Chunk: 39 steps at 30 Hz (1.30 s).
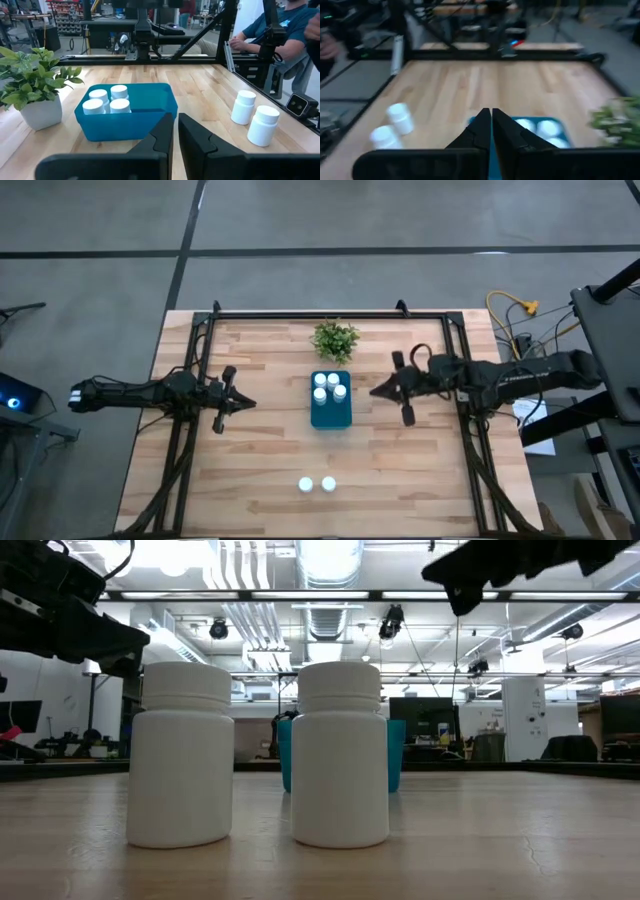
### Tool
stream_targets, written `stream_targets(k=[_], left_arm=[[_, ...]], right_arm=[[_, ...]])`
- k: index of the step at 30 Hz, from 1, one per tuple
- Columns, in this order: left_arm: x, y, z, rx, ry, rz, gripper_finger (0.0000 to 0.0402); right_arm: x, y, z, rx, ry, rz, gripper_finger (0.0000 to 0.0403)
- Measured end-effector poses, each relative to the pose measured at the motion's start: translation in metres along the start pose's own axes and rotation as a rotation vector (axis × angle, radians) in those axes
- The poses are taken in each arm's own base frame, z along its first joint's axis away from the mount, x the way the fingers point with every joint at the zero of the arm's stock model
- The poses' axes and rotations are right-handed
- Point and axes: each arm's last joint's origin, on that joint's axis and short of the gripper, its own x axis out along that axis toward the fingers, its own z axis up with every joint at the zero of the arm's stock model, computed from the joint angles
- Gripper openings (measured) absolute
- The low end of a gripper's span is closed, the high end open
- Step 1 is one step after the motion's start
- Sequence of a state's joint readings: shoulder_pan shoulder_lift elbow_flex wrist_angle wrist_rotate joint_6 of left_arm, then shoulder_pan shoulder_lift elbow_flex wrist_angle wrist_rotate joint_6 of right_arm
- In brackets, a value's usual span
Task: Pick and place pill bottles into a basket
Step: Put the white pill bottle into the blue bin
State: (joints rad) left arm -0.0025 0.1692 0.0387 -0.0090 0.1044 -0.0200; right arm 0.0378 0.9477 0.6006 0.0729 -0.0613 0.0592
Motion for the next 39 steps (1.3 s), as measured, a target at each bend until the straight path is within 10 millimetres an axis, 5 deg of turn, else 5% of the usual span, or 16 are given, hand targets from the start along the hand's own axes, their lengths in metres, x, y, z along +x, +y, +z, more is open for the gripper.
stream_targets(k=[7, 19, 29, 39], left_arm=[[0.0, 0.0, 0.0, 0.009, -0.002, -0.002, 0.0011], [-0.001, -0.002, 0.009, 0.035, -0.065, -0.046, 0.0011], [-0.005, -0.006, 0.027, 0.051, -0.117, -0.178, 0.0011], [-0.003, -0.006, 0.029, 0.047, -0.089, -0.179, 0.0011]], right_arm=[[-0.012, -0.021, -0.017, -0.061, -0.107, -0.054, 0.0008], [-0.034, -0.029, -0.087, -0.004, -0.254, -0.076, 0.0008], [-0.044, -0.027, -0.111, -0.01, -0.239, -0.051, 0.0008], [-0.055, -0.027, -0.107, -0.058, -0.303, -0.082, 0.0008]])
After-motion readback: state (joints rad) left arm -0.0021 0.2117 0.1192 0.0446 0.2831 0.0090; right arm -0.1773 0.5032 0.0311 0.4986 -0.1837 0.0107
